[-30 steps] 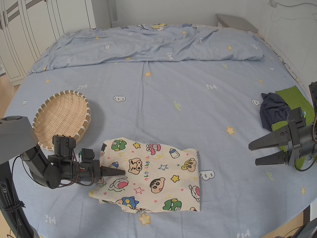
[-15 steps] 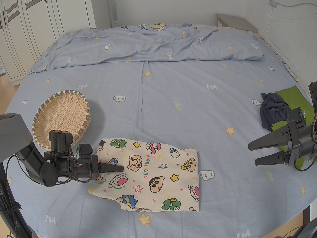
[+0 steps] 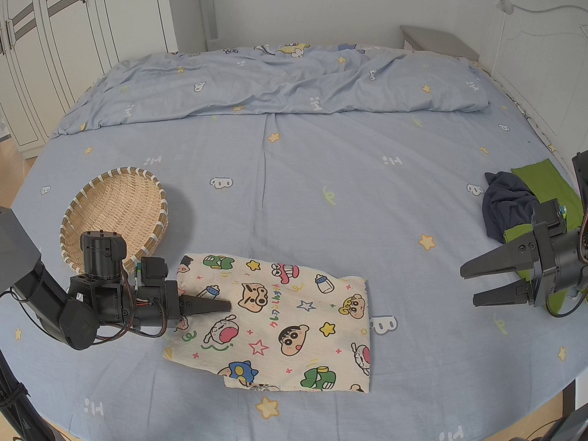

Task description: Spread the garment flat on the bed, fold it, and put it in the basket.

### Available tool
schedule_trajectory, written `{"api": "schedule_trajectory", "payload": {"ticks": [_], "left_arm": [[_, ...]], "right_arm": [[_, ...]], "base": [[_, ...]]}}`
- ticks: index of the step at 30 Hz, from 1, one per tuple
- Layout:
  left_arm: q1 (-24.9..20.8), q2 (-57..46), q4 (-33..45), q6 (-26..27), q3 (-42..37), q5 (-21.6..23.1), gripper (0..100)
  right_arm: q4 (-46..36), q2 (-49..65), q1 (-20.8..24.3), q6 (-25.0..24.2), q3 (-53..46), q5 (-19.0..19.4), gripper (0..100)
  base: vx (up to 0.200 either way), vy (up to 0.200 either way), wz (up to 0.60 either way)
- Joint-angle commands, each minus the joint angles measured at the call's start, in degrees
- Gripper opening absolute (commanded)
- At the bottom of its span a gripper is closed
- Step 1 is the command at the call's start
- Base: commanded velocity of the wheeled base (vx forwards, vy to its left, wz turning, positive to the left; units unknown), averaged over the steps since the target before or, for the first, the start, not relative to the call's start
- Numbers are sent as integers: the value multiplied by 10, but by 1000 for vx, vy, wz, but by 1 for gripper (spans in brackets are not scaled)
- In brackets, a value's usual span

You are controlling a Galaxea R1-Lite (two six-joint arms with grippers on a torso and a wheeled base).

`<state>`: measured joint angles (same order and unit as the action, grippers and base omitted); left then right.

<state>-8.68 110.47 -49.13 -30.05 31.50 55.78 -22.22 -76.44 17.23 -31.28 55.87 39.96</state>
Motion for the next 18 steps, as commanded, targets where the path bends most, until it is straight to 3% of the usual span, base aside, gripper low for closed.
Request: {"api": "schedule_trajectory", "payload": {"ticks": [1, 4, 13, 18], "left_arm": [[-2, -17, 1, -1, 0, 0, 0], [-2, -27, 2, -1, -1, -1, 0], [-12, -106, 102, -1, 20, 0, 0], [-25, -119, 112, -1, 19, 0, 0]], "right_arm": [[0, -1, 0, 0, -1, 0, 100], [0, -1, 1, 0, -1, 0, 100], [0, -1, 1, 0, -1, 0, 100], [0, -1, 1, 0, -1, 0, 100]], "base": [[0, 0, 0], [0, 0, 0], [0, 200, 0], [0, 200, 0]]}}
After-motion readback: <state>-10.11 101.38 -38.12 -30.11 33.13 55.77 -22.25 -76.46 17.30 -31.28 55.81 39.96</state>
